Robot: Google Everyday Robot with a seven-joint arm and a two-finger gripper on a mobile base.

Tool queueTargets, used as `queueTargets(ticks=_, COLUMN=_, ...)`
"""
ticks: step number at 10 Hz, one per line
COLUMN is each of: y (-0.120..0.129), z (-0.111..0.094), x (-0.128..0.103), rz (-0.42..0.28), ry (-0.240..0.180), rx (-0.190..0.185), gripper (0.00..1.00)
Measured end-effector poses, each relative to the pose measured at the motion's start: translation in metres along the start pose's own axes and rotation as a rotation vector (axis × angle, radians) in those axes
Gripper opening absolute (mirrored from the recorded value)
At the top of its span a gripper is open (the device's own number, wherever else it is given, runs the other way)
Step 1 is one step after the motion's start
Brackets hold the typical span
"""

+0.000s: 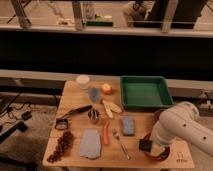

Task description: Wipe red bowl with eraser

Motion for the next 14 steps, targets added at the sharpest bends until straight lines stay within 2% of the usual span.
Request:
queueTargets(ticks=2, y=0.008, z=-0.002, x=0.008, rz=0.032, ry=0.019, rx=-0.023, gripper=0.10)
queueTargets(ticks=5, y=0.006, z=-0.004, x=0.022, rz=0.104, ry=0.038, rx=-0.026, gripper=0.10)
queueTargets(ticks=6, y=0.001, z=-0.007, x=0.036, rz=0.153, ry=0.044, rx=-0.013, gripper=0.10)
queueTargets(ticks=8, y=-0.009, z=-0.011, x=0.051, rz=0.215, ry=0.050, rx=0.018, gripper=0.10)
queueTargets(ticks=11, y=-0.025, z=-0.010, x=0.054, rz=0.243, ry=0.051, rx=0.048, gripper=0.10)
queueTargets(ticks=14, y=-0.036, z=-0.005, x=0.040, rz=0.228, ry=0.046, rx=0.066, gripper=0.10)
